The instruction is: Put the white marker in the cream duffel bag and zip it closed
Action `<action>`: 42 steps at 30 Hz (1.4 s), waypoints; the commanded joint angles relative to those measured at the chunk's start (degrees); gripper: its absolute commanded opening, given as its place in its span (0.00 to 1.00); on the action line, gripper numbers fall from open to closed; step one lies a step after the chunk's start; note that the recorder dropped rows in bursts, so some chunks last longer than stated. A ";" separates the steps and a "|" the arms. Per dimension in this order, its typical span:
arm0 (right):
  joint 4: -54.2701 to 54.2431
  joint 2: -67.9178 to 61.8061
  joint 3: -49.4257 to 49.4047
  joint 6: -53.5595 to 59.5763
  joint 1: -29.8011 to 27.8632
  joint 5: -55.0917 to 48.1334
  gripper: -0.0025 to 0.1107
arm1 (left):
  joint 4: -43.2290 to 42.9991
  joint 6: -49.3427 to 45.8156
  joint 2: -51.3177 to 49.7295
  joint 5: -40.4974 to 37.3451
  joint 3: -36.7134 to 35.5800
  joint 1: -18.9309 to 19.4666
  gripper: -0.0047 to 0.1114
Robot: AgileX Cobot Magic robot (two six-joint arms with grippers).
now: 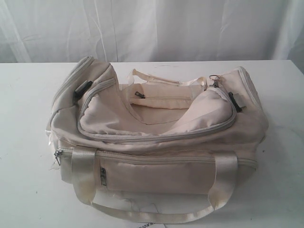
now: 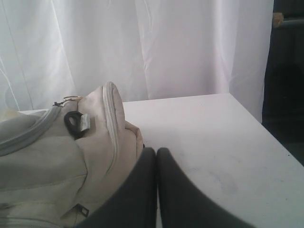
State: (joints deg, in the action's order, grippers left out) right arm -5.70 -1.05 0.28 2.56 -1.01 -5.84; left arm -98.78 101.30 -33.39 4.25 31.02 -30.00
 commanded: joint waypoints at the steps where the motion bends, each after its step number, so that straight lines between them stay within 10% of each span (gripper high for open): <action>1: 0.06 0.32 -0.28 0.24 -0.15 -0.39 0.02 | -1.17 0.67 1.21 0.72 -0.34 0.24 0.04; 10: 0.06 0.32 -0.28 0.24 -0.15 -0.39 0.02 | 15.21 -19.32 1.32 5.80 -0.34 0.24 0.04; 30: 0.18 0.32 -0.28 0.24 -0.13 -0.39 0.02 | 92.88 -97.50 1.41 -5.18 -0.34 0.00 0.04; 42: 0.18 0.32 -0.28 0.24 -0.13 -0.39 0.02 | 95.37 -101.30 2.16 -11.43 -0.34 0.00 0.04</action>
State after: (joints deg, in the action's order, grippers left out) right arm -5.70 -1.05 0.28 2.56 -1.01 -5.92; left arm -4.04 0.38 -32.16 -6.85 31.02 -30.00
